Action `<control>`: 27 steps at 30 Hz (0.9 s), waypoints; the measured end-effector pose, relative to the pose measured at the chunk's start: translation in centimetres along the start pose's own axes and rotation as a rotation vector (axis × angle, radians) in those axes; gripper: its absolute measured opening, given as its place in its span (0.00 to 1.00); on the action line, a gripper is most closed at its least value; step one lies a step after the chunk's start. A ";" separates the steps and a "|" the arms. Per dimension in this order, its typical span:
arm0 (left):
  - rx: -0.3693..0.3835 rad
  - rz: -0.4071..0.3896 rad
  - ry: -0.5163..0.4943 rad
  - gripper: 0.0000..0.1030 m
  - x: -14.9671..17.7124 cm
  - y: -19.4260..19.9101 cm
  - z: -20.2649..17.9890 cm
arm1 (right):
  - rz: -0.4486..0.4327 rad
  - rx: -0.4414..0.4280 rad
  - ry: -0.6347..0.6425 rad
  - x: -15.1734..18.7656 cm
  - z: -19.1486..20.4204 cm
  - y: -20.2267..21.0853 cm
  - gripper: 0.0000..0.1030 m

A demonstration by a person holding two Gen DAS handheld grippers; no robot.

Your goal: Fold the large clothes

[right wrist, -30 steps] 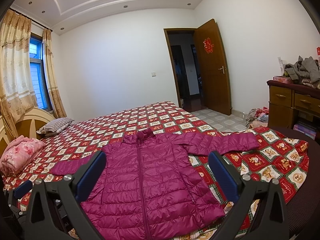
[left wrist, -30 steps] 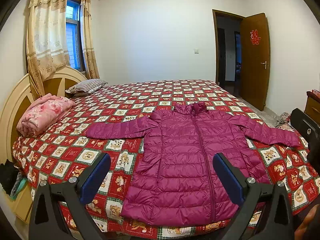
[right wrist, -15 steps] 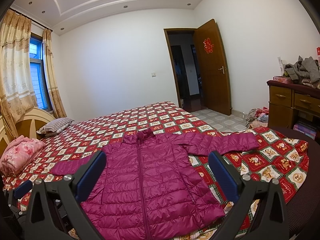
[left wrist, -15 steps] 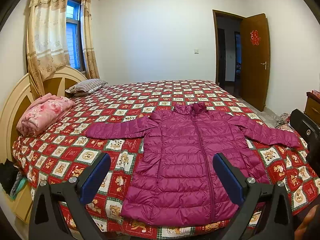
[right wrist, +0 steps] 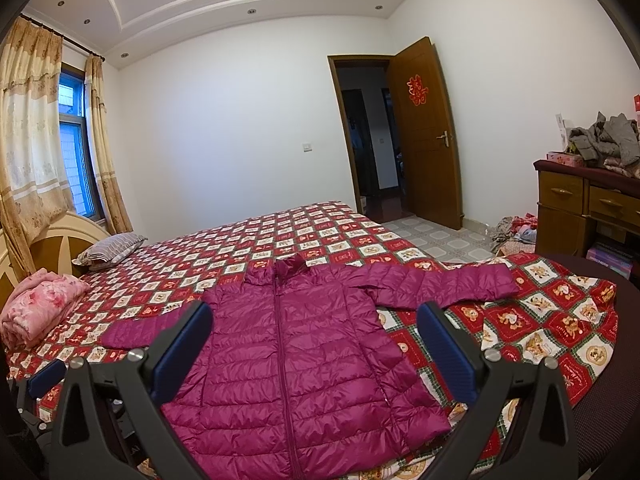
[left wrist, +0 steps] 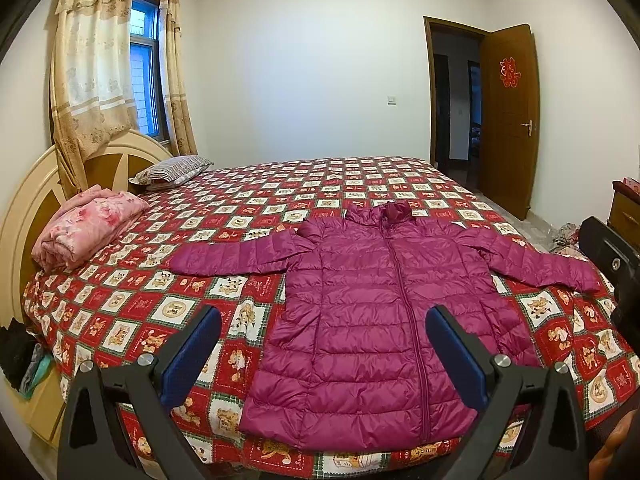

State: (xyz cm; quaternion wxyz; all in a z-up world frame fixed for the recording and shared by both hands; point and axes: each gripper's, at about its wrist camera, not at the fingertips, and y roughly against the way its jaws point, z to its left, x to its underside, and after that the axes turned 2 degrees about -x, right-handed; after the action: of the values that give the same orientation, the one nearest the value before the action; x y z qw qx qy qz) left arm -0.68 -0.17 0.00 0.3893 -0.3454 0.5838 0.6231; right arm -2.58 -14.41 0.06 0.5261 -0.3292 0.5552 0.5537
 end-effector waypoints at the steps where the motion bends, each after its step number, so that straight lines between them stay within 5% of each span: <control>1: -0.002 0.001 -0.003 0.99 0.0 -0.2 -0.1 | 0.001 0.005 0.000 0.1 -0.1 -0.2 1.00; 16: 0.199 0.193 -0.009 0.99 2.2 -10.7 -0.8 | 0.174 0.106 -0.096 3.9 -5.1 -8.4 1.00; 21: 0.186 0.234 -0.003 0.99 1.1 -15.7 0.6 | 0.214 0.225 -0.188 3.5 -11.1 -10.9 1.00; 27: 0.116 0.206 0.031 0.99 -1.6 -21.2 3.2 | 0.163 0.438 -0.332 0.7 -21.9 -12.7 1.00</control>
State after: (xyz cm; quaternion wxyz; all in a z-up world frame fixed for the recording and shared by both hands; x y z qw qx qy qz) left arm 18.94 3.26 -8.08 0.3333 -0.2699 0.6573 0.6197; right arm 4.50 -37.48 -7.72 0.6221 -0.0672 0.5925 0.5073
